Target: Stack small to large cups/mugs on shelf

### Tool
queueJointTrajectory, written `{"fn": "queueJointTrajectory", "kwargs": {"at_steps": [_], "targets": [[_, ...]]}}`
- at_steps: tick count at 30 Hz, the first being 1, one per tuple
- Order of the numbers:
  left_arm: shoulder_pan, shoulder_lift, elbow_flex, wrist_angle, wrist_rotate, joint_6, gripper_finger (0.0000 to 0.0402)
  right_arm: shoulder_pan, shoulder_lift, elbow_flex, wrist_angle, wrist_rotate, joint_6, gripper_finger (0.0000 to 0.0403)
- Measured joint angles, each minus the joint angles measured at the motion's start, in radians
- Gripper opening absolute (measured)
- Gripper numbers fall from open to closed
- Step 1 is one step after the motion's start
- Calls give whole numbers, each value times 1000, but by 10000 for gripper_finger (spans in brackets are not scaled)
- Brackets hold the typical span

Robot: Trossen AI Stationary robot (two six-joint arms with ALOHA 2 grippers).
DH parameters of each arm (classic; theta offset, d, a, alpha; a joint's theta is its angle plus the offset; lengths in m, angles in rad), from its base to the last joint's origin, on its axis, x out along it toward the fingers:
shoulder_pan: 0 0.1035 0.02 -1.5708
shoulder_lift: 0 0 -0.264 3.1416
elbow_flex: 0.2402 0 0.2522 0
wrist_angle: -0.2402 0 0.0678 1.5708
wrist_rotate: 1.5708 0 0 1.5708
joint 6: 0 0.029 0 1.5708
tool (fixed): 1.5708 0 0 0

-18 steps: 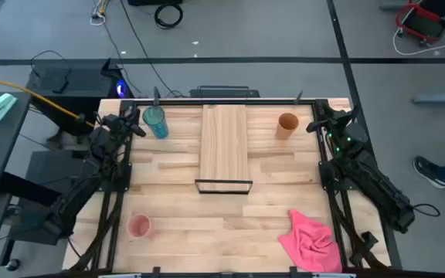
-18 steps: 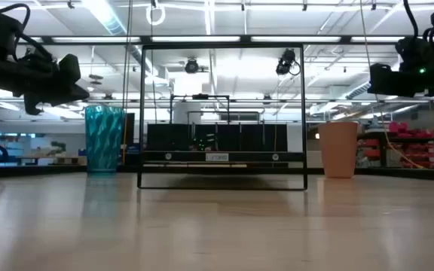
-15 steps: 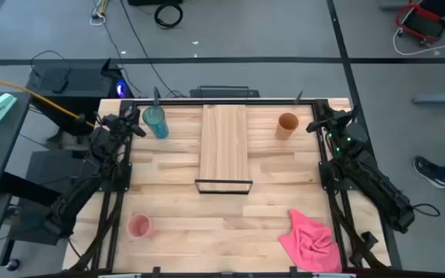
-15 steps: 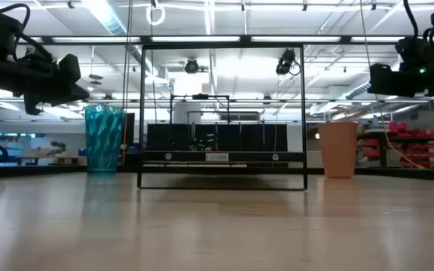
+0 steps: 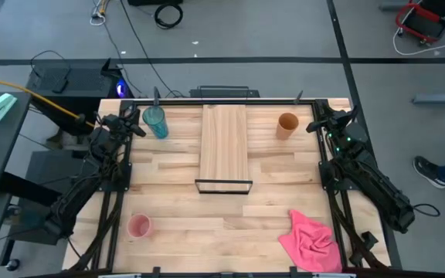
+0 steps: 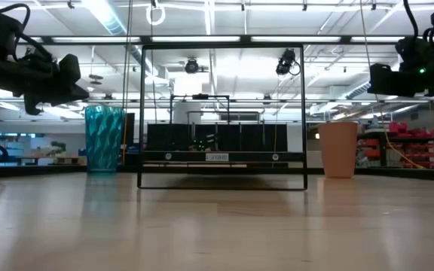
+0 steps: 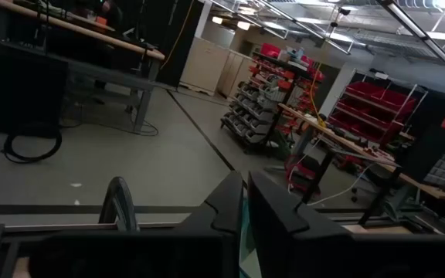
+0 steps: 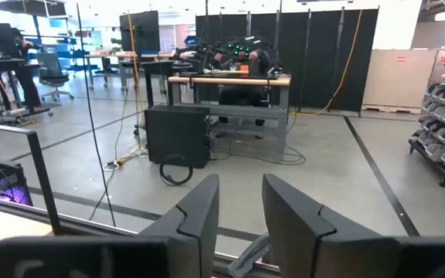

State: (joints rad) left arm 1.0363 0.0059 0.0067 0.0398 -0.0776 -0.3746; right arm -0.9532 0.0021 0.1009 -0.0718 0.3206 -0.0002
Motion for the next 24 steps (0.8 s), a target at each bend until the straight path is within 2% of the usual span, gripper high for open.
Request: {"fn": "queueJointTrajectory", "kwargs": {"at_steps": [24], "targets": [[0,0,0,0,0,0,37,0,0,0,0,0,0,109]]}}
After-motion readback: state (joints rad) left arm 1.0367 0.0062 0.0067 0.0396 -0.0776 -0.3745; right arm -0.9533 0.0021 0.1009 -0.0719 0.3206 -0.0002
